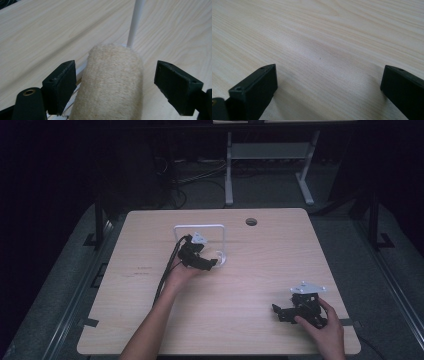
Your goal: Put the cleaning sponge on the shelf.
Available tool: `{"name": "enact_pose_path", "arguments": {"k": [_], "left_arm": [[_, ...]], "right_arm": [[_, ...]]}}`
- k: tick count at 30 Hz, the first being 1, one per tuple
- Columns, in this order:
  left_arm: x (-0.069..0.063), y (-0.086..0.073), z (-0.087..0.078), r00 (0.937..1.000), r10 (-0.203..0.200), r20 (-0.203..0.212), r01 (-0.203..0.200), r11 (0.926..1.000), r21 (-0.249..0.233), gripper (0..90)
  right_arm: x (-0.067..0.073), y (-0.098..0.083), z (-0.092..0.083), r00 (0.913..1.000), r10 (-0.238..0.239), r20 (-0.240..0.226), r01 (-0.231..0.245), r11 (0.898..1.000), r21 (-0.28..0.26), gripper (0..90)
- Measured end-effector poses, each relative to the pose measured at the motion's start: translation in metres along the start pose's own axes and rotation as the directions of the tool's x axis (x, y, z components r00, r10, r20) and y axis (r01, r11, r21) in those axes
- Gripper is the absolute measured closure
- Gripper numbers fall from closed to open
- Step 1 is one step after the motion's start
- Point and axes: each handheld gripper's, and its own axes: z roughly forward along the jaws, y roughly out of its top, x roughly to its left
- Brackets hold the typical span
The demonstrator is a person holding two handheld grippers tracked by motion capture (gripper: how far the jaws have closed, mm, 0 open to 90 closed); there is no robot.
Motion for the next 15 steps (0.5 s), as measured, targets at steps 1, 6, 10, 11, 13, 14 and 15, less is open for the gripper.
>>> {"name": "enact_pose_path", "arguments": {"k": [1, 6, 10, 11, 13, 14, 15], "left_arm": [[0.0, 0.001, -0.003, 1.0, 0.008, -0.001, -0.008, 0.9999, -0.006, 17.7], [-0.002, 0.001, -0.015, 0.9999, -0.001, 0.017, 0.001, 0.9997, -0.024, 21.2], [-0.004, 0.001, -0.026, 0.9998, 0.0, 0.02, 0.001, 0.9991, -0.043, 24.8], [-0.005, 0.001, -0.029, 0.9996, -0.003, 0.027, 0.004, 0.9992, -0.04, 26.6], [-0.006, 0.001, -0.035, 0.9994, -0.003, 0.036, 0.005, 0.9985, -0.054, 31.5], [-0.007, 0.0, -0.039, 0.9991, -0.004, 0.042, 0.006, 0.9984, -0.056, 34.2], [-0.007, 0.0, -0.042, 0.9988, -0.002, 0.049, 0.005, 0.9982, -0.06, 38.1]], "right_arm": [[0.0, 0.0, 0.0, 1.0, 0.001, 0.0, -0.001, 1.0, 0.0, 0.7], [0.0, 0.0, 0.0, 1.0, 0.0, 0.0, 0.0, 1.0, 0.0, 0.7], [0.0, 0.0, 0.0, 1.0, 0.0, 0.0, 0.0, 1.0, 0.0, 0.7], [0.0, 0.0, 0.0, 1.0, -0.001, 0.0, 0.001, 1.0, 0.0, 0.7], [0.0, 0.0, 0.0, 1.0, 0.0, 0.0, 0.0, 1.0, 0.0, 0.7], [0.0, 0.0, 0.0, 1.0, 0.0, 0.0, 0.0, 1.0, 0.0, 0.7], [0.0, 0.0, 0.0, 1.0, 0.0, 0.0, 0.0, 1.0, 0.0, 0.7]]}}
